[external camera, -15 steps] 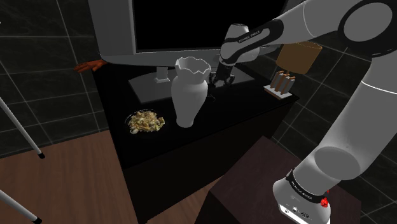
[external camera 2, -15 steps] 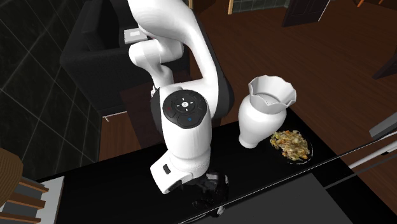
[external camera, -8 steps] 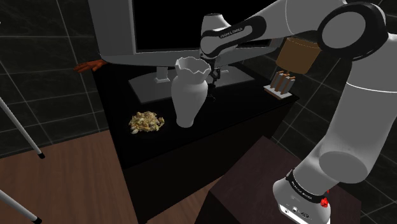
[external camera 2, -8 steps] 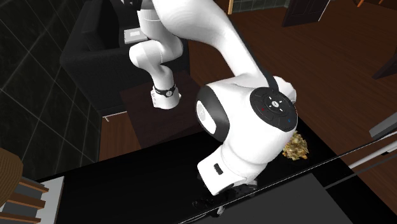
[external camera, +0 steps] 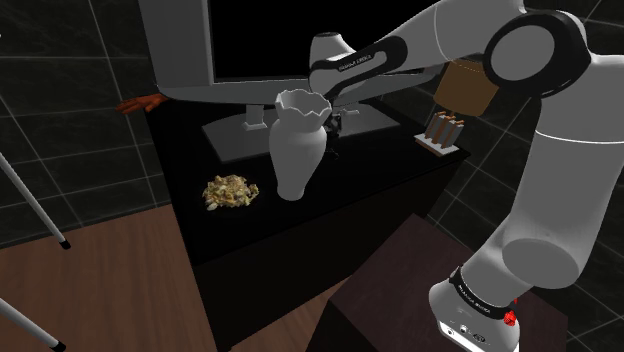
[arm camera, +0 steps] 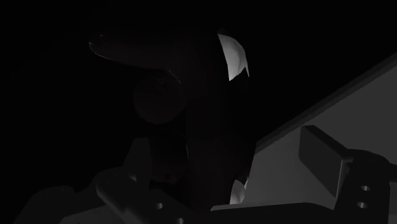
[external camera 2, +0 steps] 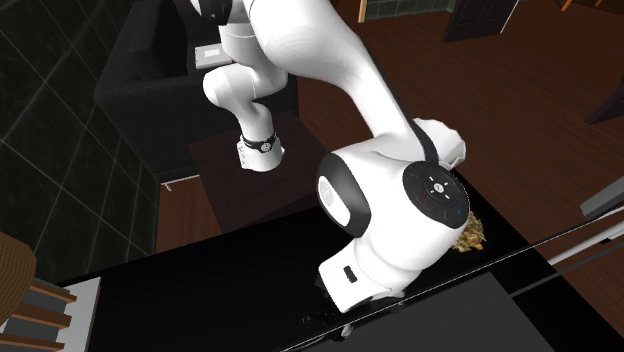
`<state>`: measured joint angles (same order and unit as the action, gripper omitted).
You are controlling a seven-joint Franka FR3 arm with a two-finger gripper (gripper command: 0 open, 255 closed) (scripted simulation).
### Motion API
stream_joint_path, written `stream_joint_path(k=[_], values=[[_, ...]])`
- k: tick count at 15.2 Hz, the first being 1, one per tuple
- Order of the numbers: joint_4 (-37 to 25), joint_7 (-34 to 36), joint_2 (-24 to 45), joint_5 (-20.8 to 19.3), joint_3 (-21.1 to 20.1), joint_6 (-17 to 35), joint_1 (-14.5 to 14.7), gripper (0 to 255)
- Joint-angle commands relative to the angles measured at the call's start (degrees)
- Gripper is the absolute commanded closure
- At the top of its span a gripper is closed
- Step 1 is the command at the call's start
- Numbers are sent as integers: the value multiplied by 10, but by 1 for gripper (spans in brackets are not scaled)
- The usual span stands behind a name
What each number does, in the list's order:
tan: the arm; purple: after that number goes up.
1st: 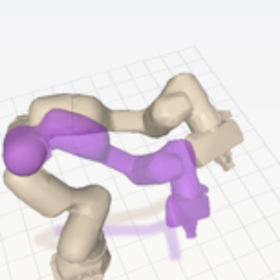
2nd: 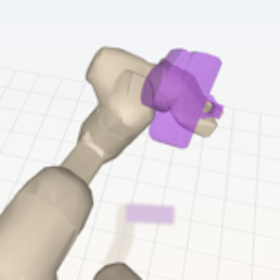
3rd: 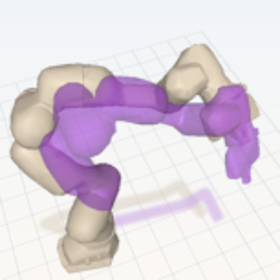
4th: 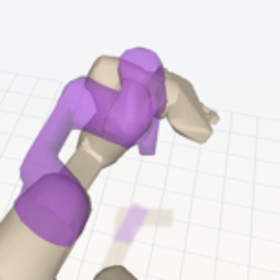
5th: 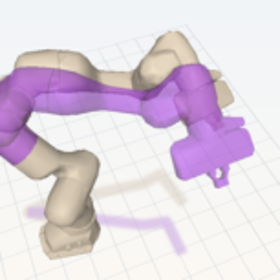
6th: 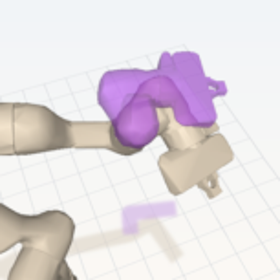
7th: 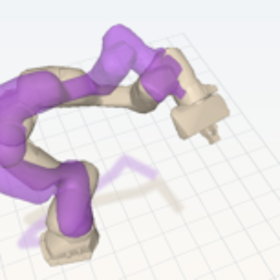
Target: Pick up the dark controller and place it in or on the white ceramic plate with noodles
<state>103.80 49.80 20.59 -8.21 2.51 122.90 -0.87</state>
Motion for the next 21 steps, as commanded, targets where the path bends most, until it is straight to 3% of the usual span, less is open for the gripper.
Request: stream_joint_path(k=[1,8,9,21], values=[[5,-1,4,0,1,11,-2,0],[4,-1,4,0,1,11,-2,0],[4,-1,4,0,1,11,-2,255],[-4,-4,-7,1,0,-8,-1,255]])
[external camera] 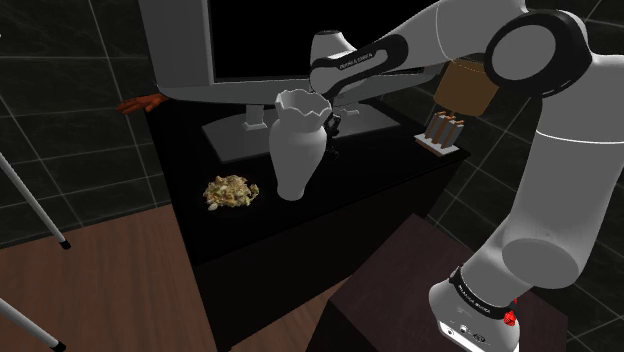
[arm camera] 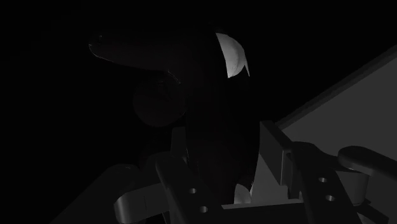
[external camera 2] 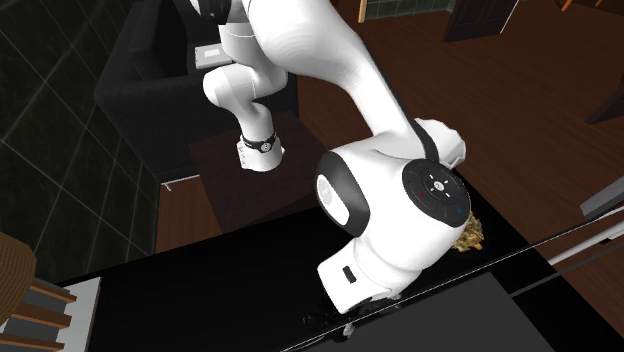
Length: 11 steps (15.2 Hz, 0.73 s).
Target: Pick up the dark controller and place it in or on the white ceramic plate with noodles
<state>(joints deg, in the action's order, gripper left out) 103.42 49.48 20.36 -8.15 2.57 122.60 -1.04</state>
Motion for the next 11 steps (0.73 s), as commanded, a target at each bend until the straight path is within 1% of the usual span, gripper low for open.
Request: stream_joint_path(k=[1,11], values=[[-4,-1,-8,1,0,-12,0,255],[-42,-10,-37,4,-1,-78,1,255]])
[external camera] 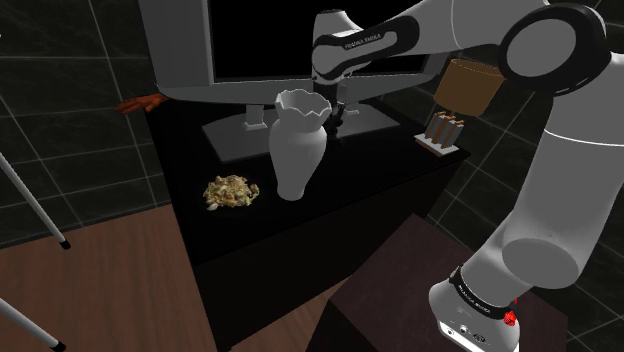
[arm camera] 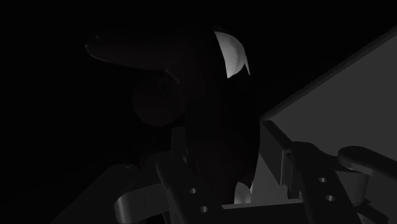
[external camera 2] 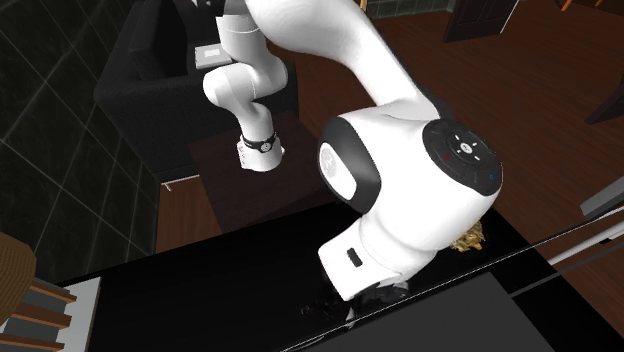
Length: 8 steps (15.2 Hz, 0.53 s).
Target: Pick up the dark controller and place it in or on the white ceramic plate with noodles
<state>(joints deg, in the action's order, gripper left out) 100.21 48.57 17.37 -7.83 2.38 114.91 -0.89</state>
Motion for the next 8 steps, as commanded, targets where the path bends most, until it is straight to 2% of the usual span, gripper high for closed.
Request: stream_joint_path(k=[1,4,8], values=[[-15,-2,-9,1,0,-8,-1,255],[-28,-4,-15,2,0,-27,-1,255],[-33,45,-15,-2,-18,-39,31,255]])
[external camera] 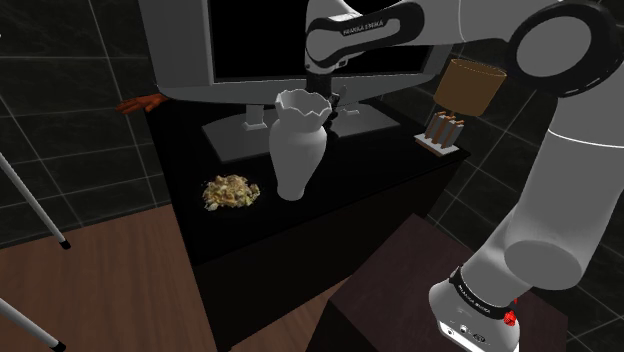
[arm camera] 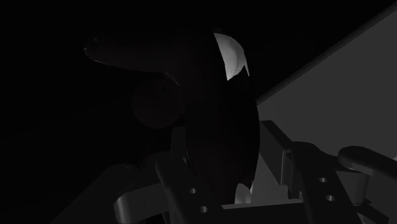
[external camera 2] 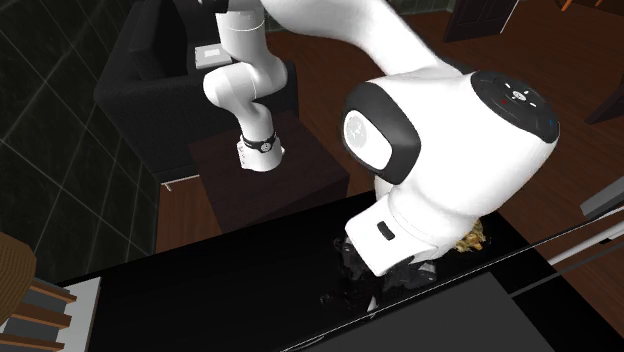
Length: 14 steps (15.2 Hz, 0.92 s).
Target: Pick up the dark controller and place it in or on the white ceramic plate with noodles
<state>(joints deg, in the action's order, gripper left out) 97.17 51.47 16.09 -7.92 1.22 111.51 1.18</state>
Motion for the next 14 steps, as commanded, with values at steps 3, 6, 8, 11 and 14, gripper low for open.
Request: stream_joint_path(k=[3,6,8,11,14], values=[[-14,52,3,-3,-19,-16,34,255],[-32,88,13,-5,-32,-29,58,255],[-48,111,22,-6,-40,-39,74,255],[-77,145,40,-9,-52,-55,99,255],[-115,178,63,-12,-63,-74,124,255]])
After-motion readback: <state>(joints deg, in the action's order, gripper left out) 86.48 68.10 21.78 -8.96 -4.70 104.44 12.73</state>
